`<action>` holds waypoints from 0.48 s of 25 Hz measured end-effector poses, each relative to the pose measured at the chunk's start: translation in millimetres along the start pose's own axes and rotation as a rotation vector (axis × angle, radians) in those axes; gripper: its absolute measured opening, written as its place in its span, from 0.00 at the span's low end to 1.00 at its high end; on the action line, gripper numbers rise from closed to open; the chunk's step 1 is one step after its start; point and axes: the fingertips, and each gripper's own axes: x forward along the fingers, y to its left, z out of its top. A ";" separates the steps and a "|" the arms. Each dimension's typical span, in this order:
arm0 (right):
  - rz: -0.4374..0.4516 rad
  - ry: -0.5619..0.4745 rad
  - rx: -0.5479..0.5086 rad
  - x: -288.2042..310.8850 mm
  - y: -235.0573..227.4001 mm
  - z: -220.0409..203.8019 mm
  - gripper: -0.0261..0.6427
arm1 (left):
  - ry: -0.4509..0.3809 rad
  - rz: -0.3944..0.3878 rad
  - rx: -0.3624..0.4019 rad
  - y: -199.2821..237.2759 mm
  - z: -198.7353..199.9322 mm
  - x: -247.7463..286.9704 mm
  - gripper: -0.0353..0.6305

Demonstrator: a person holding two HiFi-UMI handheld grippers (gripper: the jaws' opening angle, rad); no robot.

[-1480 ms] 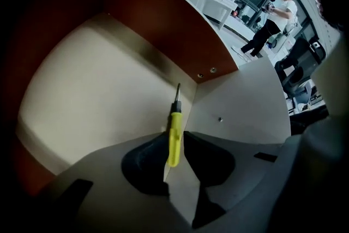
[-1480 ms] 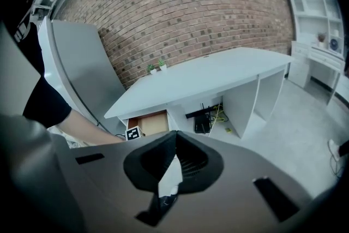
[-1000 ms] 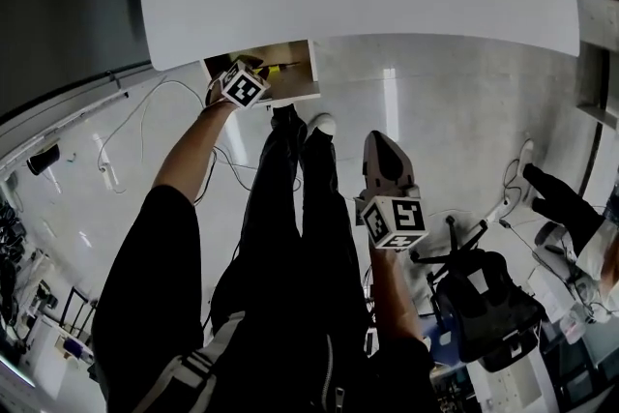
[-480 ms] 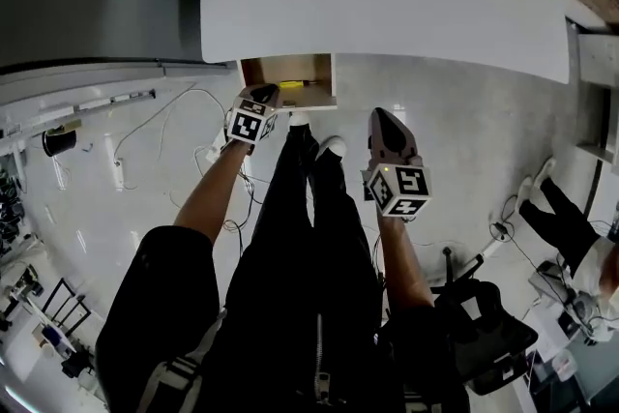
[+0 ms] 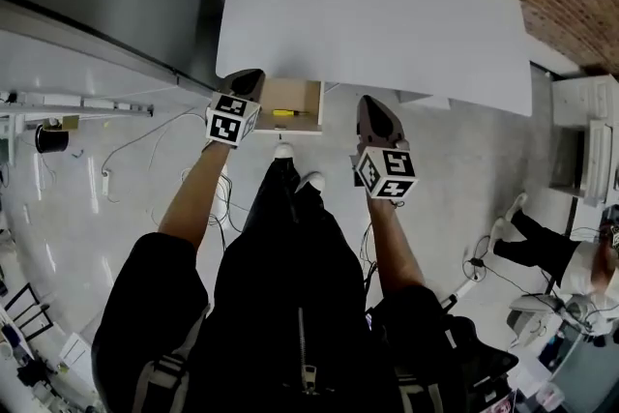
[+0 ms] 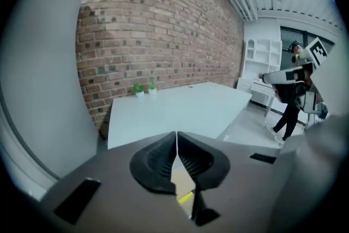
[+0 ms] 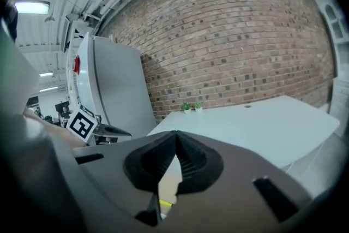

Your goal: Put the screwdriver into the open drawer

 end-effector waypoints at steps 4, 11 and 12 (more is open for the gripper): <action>0.020 -0.072 -0.081 -5.7 2.4 49.9 0.04 | -0.129 0.044 0.064 11.7 73.3 -23.5 0.10; 0.040 -0.198 -0.148 -32.7 18.5 119.3 0.04 | -0.286 0.090 0.103 12.2 160.0 -77.4 0.10; 0.042 -0.210 -0.157 -36.5 20.8 124.9 0.04 | -0.304 0.091 0.101 10.7 167.7 -84.2 0.10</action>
